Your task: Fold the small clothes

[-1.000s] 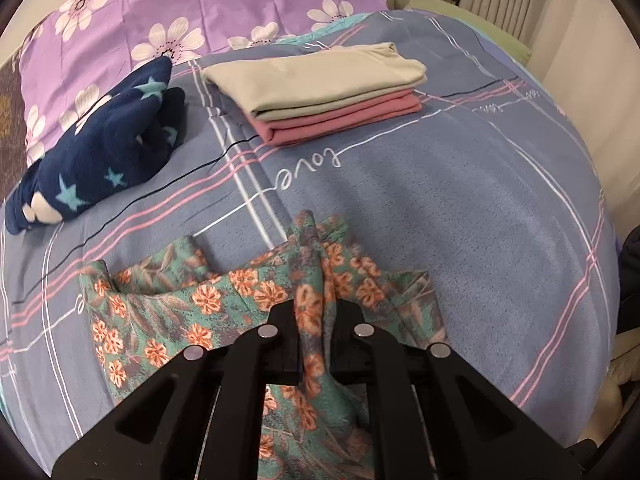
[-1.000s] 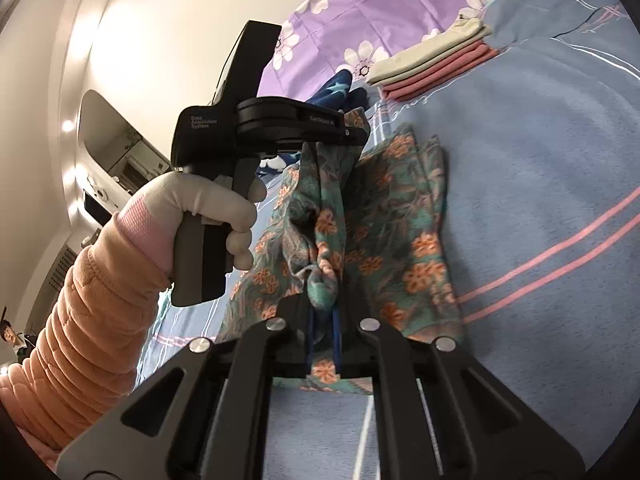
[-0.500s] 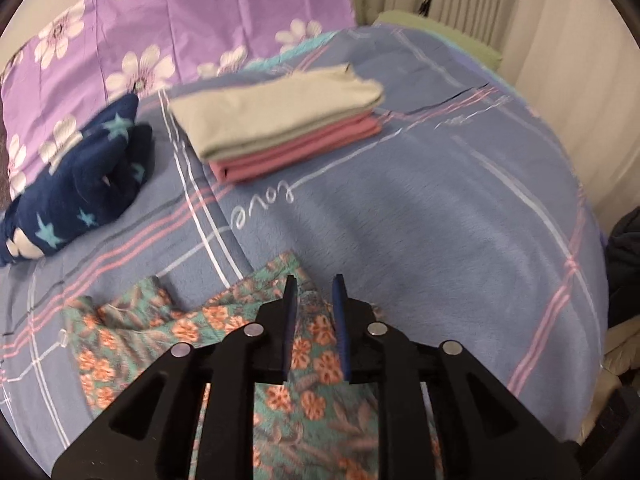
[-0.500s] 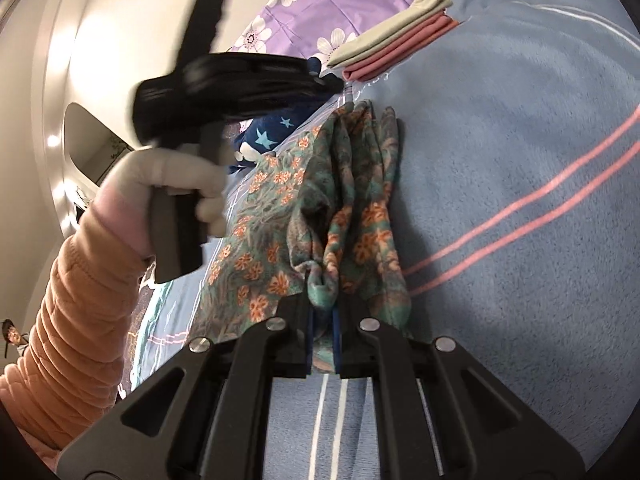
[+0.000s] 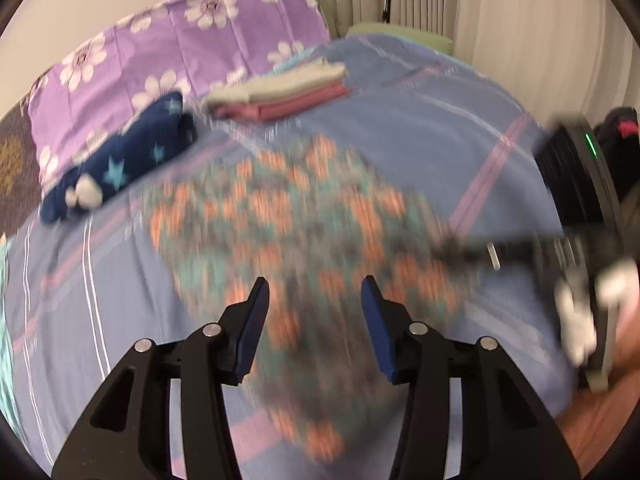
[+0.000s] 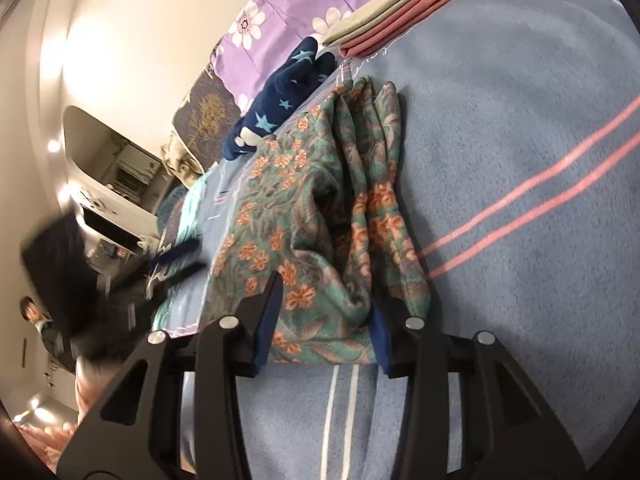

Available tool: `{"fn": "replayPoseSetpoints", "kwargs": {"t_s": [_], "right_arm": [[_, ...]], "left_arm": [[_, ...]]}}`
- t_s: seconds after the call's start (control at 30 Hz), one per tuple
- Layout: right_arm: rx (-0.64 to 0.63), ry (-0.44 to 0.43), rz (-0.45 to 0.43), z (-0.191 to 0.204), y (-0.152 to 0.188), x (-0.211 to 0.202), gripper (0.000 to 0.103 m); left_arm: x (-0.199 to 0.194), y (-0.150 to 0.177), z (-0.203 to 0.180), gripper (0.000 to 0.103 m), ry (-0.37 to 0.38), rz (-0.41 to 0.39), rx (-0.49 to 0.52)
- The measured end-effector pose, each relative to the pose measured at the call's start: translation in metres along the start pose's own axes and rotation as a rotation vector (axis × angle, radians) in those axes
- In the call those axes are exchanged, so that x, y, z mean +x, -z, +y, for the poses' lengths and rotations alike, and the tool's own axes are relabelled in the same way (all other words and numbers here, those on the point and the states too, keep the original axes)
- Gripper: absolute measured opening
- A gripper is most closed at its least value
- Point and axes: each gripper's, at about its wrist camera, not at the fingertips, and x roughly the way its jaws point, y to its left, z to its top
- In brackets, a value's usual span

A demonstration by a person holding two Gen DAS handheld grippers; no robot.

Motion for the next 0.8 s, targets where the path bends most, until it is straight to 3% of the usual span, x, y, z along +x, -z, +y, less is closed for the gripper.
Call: {"fn": "replayPoseSetpoints", "kwargs": {"t_s": [0.1,0.17,0.27,0.3,0.43,0.53,0.63,0.7,0.77,0.8], "right_arm": [[-0.012,0.049,-0.003,0.006,-0.003,0.003,0.033],[-0.037,0.102,-0.003,0.009,-0.006,0.009,0.009],[-0.055,0.111,-0.026,0.015,-0.009,0.005,0.007],[-0.066,0.107,-0.051,0.018,-0.01,-0.001,0.007],[-0.097,0.135,-0.111,0.028,-0.011,-0.019,0.007],[-0.046,0.189,-0.05,0.011,-0.006,-0.006,0.007],[0.002,0.189,0.007,-0.008,0.001,0.005,0.007],[0.004,0.173,0.009,-0.008,-0.001,0.0,0.009],[-0.017,0.189,-0.011,-0.001,-0.006,-0.008,0.024],[-0.033,0.201,-0.029,0.002,-0.01,-0.013,0.026]], "left_arm": [[-0.011,0.028,-0.002,0.052,-0.007,-0.016,-0.043],[-0.018,0.041,-0.006,0.053,0.011,-0.036,-0.052],[-0.018,0.052,-0.013,0.054,0.039,-0.038,-0.036],[-0.016,0.055,-0.015,0.059,0.026,-0.033,-0.028],[-0.004,0.063,-0.011,0.06,-0.095,-0.009,-0.019],[0.002,0.07,-0.003,0.06,-0.129,-0.007,-0.055],[0.004,0.079,0.002,0.058,-0.107,-0.014,-0.098],[0.002,0.081,0.004,0.051,-0.092,-0.025,-0.111],[0.0,0.081,0.004,0.041,-0.073,-0.035,-0.112],[-0.001,0.081,0.002,0.034,-0.062,-0.036,-0.109]]}}
